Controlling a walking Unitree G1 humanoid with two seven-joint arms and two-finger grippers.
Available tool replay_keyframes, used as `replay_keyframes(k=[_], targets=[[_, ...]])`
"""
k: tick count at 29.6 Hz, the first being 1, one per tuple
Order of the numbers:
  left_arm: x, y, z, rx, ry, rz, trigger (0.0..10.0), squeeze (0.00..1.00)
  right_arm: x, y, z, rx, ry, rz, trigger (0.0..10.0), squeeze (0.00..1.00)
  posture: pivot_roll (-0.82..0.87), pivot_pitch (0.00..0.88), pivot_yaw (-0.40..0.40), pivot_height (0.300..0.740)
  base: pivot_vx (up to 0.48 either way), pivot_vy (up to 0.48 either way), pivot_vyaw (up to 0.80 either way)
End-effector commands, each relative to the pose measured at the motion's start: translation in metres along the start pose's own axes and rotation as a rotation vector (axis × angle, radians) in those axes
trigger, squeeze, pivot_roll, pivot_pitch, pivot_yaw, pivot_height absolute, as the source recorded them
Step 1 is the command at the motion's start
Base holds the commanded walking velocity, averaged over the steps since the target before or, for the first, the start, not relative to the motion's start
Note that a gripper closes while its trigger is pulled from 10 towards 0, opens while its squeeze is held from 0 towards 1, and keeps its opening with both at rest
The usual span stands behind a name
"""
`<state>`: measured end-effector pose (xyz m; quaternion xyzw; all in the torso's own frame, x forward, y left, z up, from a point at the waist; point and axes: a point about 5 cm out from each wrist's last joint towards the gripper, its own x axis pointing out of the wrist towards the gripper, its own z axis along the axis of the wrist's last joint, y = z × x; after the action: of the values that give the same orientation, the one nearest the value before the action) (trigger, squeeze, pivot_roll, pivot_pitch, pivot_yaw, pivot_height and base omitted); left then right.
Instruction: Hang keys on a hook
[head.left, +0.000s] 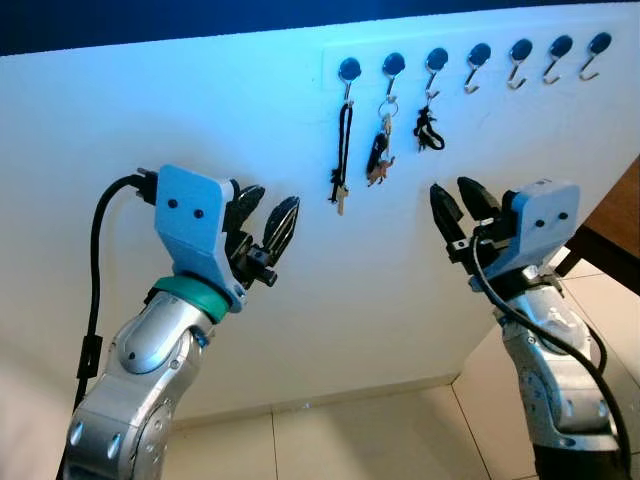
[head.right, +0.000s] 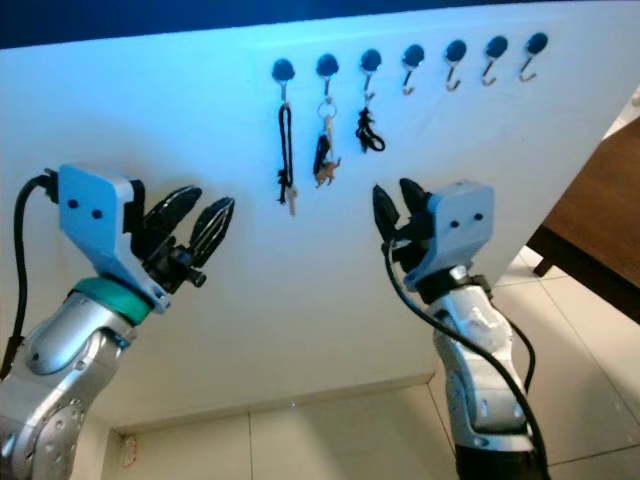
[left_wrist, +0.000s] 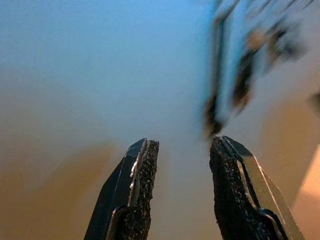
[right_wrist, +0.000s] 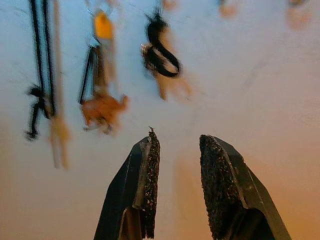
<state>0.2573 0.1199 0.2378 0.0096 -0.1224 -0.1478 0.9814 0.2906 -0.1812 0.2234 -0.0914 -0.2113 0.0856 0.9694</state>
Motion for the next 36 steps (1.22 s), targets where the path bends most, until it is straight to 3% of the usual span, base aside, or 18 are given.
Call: replay_keyframes(k=[1,6,10,18,36], targets=[[-0.001,0.006,-0.008,0.024,0.033,0.046,10.0,0.00,-0.002,0.000,0.002,-0.024,-0.021,-0.029,10.0,0.00,-0.13,0.051,0.114,0.740,0.000,0.000,0.00],[-0.006,0.015,-0.020,0.017,0.064,0.141,10.0,0.00,-0.016,0.000,0.002,-0.046,-0.024,-0.123,10.0,0.00,-0.15,0.042,0.116,0.740,0.000,0.000,0.00],[-0.006,0.015,-0.023,0.006,0.073,0.146,10.0,0.00,-0.022,0.001,-0.003,-0.045,0.005,-0.136,10.0,0.00,-0.16,0.042,0.118,0.740,0.000,0.000,0.00],[-0.004,0.013,-0.024,-0.003,0.062,0.151,10.0,0.00,-0.016,0.003,-0.008,-0.048,0.014,-0.125,10.0,0.00,-0.15,0.036,0.109,0.740,0.000,0.000,0.00],[-0.005,0.008,-0.022,-0.021,0.036,0.130,10.0,0.00,-0.007,0.007,-0.010,-0.059,0.004,-0.101,10.0,0.00,-0.14,0.028,0.104,0.740,-0.358,0.000,0.00]])
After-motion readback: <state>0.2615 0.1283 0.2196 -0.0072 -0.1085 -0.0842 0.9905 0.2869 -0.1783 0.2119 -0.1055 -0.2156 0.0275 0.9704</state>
